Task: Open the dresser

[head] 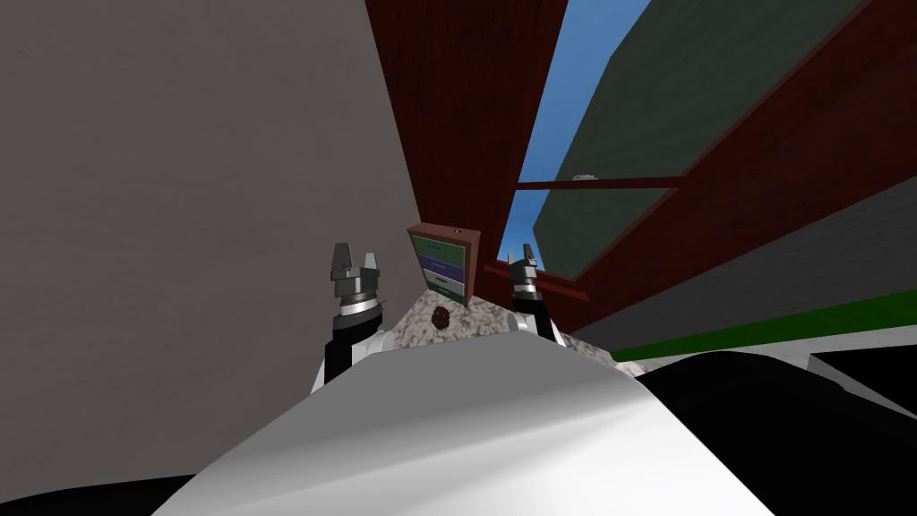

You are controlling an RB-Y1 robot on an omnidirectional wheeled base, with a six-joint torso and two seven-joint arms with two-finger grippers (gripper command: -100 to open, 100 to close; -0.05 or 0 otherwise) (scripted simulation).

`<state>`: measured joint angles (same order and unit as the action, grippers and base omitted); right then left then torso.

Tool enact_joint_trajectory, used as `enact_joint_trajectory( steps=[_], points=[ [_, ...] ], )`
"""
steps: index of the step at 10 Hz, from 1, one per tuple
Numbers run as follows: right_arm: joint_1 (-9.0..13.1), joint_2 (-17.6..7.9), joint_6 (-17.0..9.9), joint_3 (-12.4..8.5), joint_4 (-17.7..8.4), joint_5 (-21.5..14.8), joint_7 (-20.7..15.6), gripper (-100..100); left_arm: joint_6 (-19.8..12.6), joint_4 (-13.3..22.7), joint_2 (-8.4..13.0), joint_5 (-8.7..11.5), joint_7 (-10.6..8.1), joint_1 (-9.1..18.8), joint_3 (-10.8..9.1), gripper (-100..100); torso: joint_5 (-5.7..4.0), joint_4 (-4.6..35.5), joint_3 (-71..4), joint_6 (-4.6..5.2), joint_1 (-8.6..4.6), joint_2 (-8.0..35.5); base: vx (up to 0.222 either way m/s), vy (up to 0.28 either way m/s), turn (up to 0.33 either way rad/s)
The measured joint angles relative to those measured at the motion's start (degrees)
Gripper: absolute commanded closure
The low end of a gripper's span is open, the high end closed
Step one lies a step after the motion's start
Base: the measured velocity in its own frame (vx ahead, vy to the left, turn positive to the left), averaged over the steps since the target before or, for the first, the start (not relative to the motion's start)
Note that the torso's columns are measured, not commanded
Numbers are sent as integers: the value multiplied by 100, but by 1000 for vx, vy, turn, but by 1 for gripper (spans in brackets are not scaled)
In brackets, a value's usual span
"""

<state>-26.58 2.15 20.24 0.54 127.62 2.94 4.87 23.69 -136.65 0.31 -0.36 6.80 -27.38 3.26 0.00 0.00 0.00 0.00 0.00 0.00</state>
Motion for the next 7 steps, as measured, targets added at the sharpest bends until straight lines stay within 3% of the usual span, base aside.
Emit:
enact_joint_trajectory(
  steps=[2,7],
  points=[
    [0,0,0,0,0,0,0,0,0,0,0,0,0,0,0,0,0,600,-1200,0,0,597,0,0,0],
    [0,0,1,0,2,0,0,0,0,-1,0,0,0,0,0,0,0,2691,-5381,0,0,2692,0,0,0]
  ],
)
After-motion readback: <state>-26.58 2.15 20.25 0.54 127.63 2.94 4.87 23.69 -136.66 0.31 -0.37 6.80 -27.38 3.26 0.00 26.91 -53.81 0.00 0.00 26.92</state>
